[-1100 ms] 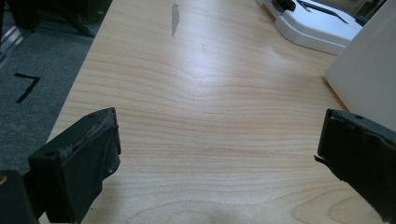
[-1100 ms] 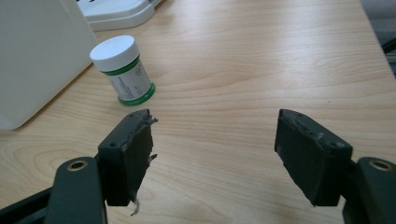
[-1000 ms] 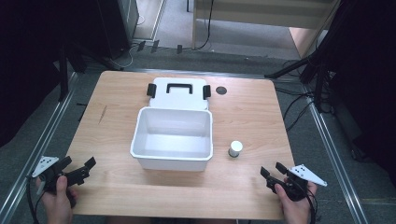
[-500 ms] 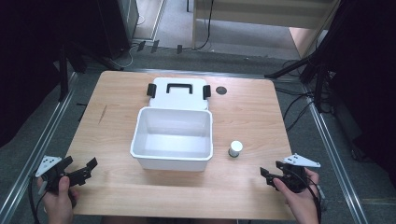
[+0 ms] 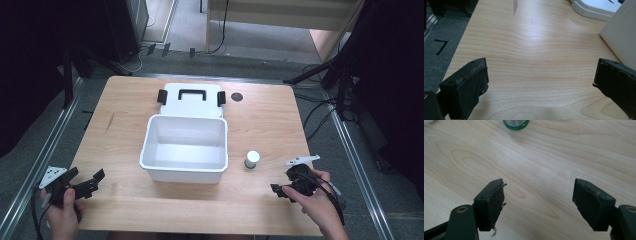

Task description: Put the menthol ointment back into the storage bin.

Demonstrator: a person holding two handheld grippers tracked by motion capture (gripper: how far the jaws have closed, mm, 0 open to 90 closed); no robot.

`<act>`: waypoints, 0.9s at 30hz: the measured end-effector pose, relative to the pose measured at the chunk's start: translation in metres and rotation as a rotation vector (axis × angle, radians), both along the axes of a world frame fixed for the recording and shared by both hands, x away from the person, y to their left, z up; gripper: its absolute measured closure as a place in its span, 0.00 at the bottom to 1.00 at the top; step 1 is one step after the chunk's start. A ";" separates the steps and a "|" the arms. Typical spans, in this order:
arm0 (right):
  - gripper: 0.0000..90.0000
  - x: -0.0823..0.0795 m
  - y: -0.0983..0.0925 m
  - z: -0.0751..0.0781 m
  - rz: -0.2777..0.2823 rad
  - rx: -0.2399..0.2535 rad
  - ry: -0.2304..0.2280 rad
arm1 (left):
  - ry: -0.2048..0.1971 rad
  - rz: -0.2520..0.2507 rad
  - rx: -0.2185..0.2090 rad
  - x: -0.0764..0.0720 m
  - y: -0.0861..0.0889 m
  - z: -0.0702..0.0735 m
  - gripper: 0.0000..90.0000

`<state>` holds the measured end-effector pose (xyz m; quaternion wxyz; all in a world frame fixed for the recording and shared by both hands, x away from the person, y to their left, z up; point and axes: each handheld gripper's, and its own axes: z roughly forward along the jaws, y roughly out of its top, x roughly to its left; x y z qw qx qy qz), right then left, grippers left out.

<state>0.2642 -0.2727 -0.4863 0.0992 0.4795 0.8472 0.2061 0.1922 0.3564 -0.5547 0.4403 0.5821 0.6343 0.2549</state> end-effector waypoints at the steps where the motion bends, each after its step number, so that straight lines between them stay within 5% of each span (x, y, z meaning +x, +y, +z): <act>1: 0.29 0.003 0.003 0.001 0.005 -0.015 0.021 | 0.000 -0.001 -0.001 0.000 0.000 0.000 0.00; 27: 0.25 0.033 0.033 0.003 0.105 -0.181 0.242 | 0.007 -0.004 0.007 0.001 -0.001 0.000 0.00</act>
